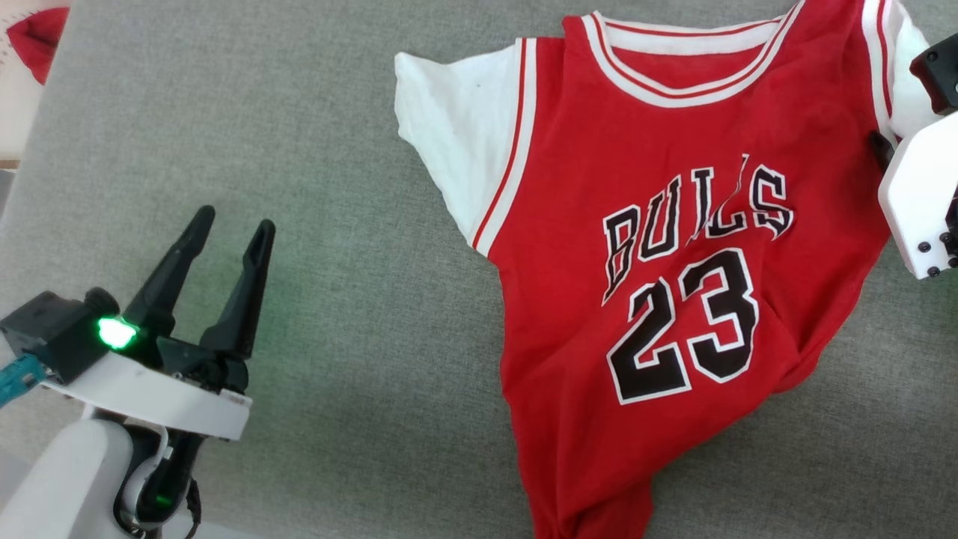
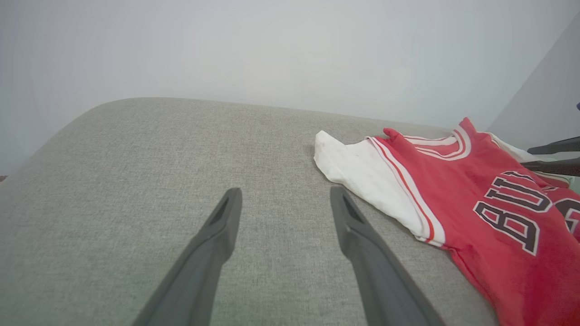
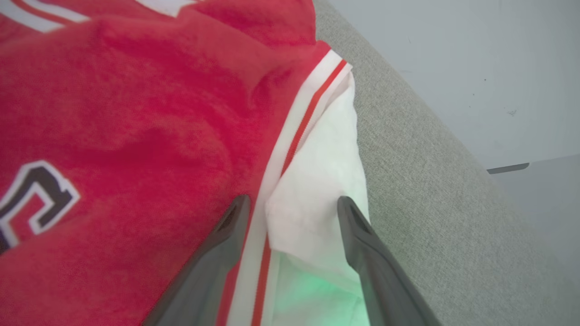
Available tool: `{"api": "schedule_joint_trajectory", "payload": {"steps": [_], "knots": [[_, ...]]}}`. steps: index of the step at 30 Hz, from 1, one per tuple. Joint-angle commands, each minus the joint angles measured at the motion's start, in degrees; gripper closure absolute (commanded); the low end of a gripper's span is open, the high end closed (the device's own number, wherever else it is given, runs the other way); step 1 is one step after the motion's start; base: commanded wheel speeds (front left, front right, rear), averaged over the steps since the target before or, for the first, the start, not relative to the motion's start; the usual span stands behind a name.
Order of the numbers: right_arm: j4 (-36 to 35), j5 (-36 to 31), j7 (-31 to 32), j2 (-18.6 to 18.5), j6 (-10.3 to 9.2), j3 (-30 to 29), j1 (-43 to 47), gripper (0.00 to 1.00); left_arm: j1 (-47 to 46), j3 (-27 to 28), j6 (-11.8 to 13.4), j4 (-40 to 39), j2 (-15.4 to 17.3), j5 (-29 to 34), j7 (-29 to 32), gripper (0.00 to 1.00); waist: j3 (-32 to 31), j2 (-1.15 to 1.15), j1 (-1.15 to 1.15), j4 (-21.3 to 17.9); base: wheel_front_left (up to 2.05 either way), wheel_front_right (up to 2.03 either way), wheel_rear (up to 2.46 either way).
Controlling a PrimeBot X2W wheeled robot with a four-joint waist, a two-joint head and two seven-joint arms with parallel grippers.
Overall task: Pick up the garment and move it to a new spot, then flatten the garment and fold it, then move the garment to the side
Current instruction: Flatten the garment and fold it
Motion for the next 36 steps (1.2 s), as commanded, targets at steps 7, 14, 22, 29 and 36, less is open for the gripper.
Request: {"api": "schedule_joint_trajectory", "payload": {"steps": [7, 14, 22, 29, 36], "knots": [[-1.3, -0.8, 0.4, 1.1, -0.04, -2.3, -0.8, 1.0, -0.1, 0.0, -0.1, -1.0, 0.4, -0.4, -0.1, 0.0, 0.8, 0.0, 0.0, -0.7, 0.0, 0.0, 0.0], [-3.7, -1.9, 0.4, 5.2, -0.05, -10.5, -0.7, 1.0, 0.6, 0.4, -0.2, -1.7, 1.0, -1.1, -0.1, 0.0, 1.5, 0.0, 0.0, -1.9, 0.0, 0.0, 0.0], [-1.0, -12.4, -2.9, 15.8, -0.05, -28.5, -4.6, 1.0, -0.9, 0.6, -0.2, -3.0, 1.5, -2.4, -0.1, 0.0, 4.1, 0.0, 0.0, -1.9, 0.0, 0.0, 0.0], [7.2, -24.5, -8.5, 23.7, -0.05, -39.7, -8.9, 1.0, -3.2, -0.1, -0.2, -3.0, 2.1, -3.1, -0.1, 0.0, 5.6, 0.0, 0.0, -0.5, 0.0, 0.0, 0.0], [12.0, -30.7, -13.6, 26.0, -0.06, -46.3, -8.5, 1.0, -3.8, 0.1, -0.2, -2.4, 2.8, -2.9, -0.1, 0.0, 4.7, 0.0, 0.0, -0.9, 0.0, 0.0, 0.0]]}}
